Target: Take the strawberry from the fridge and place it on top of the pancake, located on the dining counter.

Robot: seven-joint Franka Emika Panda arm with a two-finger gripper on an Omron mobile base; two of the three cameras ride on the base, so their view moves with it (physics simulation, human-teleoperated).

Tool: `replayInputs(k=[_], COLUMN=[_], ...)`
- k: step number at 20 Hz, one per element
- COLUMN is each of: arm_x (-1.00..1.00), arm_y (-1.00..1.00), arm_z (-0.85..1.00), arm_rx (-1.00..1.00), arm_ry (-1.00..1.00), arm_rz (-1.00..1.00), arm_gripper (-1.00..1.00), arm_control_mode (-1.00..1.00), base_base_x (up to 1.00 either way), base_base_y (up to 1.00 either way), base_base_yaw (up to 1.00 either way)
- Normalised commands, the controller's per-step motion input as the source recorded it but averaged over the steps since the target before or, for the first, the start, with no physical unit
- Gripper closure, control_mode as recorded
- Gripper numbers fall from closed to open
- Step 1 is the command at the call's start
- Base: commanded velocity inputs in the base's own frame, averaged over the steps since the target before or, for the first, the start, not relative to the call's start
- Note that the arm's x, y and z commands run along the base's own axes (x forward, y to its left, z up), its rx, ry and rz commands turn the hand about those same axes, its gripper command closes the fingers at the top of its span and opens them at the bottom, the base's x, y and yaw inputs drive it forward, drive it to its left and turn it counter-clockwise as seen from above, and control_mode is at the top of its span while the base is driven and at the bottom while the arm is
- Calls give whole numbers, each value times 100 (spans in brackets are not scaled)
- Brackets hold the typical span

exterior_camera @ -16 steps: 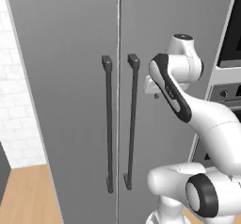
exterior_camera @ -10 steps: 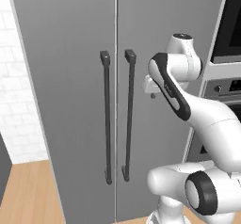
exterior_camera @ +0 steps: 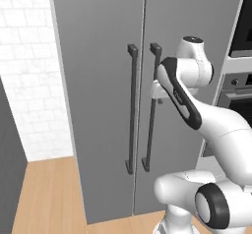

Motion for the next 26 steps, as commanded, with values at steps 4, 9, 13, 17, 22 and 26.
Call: replayInputs(k=[4, 9, 13, 17, 22, 26], arm_x=[0, 0, 0, 0, 20, 24], arm_y=[0, 0, 0, 0, 0, 0], arm_z=[0, 0, 0, 0, -13, -15], arm_rx=[0, 0, 0, 0, 0, 0], arm_ry=[0, 0, 0, 0, -15, -77], arm_rz=[0, 0, 0, 0, 3, 13], arm_gripper=[-100, -100, -100, -100, -100, -100], arm_control_mode=[100, 100, 100, 100, -100, -100], base_base_x=[0, 0, -4, 0, 1, 0], base_base_y=[10, 21, 9, 14, 0, 0], base_base_yaw=[0, 0, 0, 0, 0, 0])
